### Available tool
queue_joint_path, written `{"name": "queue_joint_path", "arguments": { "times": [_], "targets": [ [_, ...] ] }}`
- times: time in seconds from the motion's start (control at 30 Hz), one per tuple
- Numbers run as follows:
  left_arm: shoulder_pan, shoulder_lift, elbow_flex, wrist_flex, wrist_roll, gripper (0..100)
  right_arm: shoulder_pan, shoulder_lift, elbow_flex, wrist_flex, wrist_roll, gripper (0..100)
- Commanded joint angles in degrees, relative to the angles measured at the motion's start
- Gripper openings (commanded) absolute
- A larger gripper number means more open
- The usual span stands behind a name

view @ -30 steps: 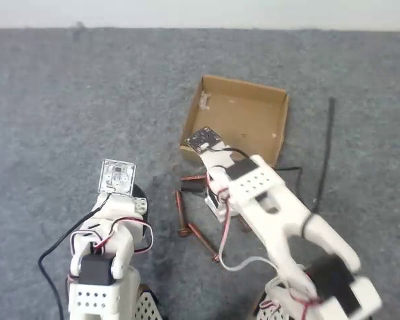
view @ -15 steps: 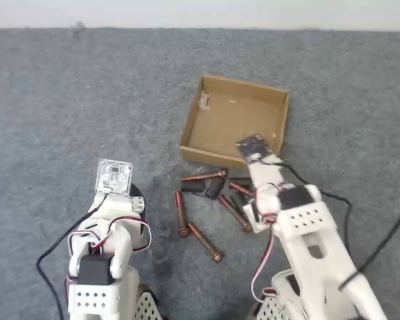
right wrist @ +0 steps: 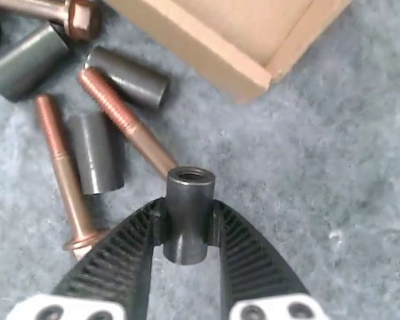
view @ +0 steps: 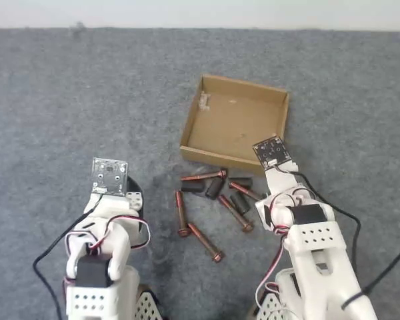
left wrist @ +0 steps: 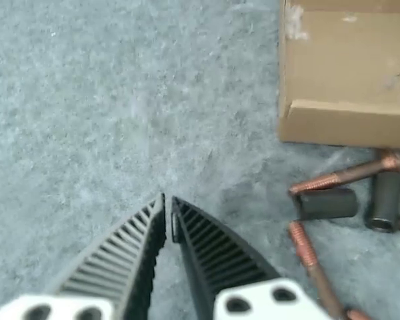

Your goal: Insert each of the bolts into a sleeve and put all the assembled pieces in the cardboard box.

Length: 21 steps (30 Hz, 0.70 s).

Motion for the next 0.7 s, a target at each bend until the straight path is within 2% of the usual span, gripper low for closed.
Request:
{"name": "queue_joint_path", "arguments": {
  "times": [0.0, 0.17, 0.3, 0.57, 0.67],
  "targets": [
    [3.4, 9.3, -7.7, 0.1, 0.6, 1, 0.8, -1.9, -0.4, -1.2, 1.1, 0.6],
    [8.4, 31.2, -19.6, -0.4, 0.6, 1, 0.9, -1.8, 0.4, -3.2, 1.2, 0.6],
    [15.4, 45.1, -23.9, -0.5, 0.6, 2, 0.8, -1.8, 0.6, -3.6, 1.2, 0.6],
    [27.3, 53.6, -17.5, -7.3, -0.1, 2, 0.8, -1.8, 0.6, -3.6, 1.2, 0.6],
    [28.7, 54.0, -17.0, -7.6, -5.0, 2, 0.7, -1.8, 0.7, -3.6, 1.2, 0.6]
  ]
}}
